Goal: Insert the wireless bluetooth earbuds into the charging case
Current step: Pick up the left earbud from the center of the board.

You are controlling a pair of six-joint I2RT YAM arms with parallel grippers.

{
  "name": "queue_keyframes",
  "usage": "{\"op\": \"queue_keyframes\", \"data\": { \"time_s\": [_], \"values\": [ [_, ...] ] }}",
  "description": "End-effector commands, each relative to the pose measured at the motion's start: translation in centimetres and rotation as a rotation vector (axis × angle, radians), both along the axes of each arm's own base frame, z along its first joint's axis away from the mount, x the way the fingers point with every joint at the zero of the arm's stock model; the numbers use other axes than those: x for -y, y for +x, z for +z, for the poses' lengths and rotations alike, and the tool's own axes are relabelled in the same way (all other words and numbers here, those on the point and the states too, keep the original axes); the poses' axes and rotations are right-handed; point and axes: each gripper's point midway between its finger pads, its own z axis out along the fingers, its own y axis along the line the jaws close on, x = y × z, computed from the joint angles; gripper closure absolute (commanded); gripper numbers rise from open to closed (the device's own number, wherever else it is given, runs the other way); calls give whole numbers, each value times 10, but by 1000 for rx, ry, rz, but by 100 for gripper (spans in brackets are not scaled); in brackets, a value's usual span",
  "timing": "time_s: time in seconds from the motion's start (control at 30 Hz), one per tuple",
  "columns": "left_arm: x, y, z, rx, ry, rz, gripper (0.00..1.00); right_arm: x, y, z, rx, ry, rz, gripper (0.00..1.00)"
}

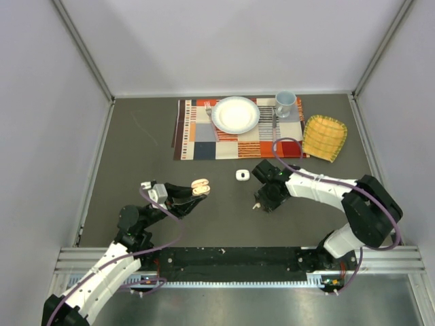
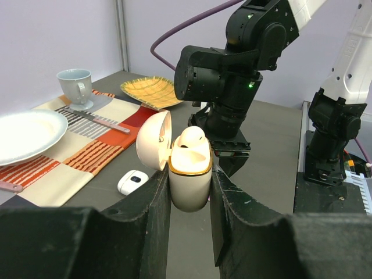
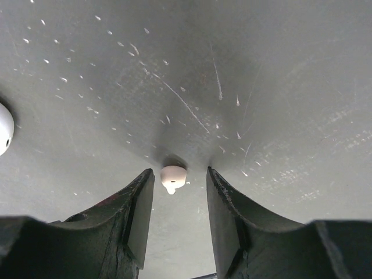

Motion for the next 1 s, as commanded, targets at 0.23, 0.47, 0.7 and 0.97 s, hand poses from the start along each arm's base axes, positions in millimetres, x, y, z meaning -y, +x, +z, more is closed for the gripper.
{"op": "queue_keyframes", "data": {
  "time_s": [0.23, 0.47, 0.7, 0.97],
  "values": [
    [-1, 2, -17, -22, 9, 11, 100, -17, 19, 7, 9, 63, -37, 60],
    [0, 1, -16, -21, 10, 8, 100, -18, 19, 5, 1, 64, -26, 66],
    [0, 2, -18, -25, 13, 8, 100, -15, 18, 3, 2, 59, -30, 68],
    [0, 2, -17, -25, 15, 7, 100, -14, 16, 4, 3, 57, -26, 68]
  ]
}}
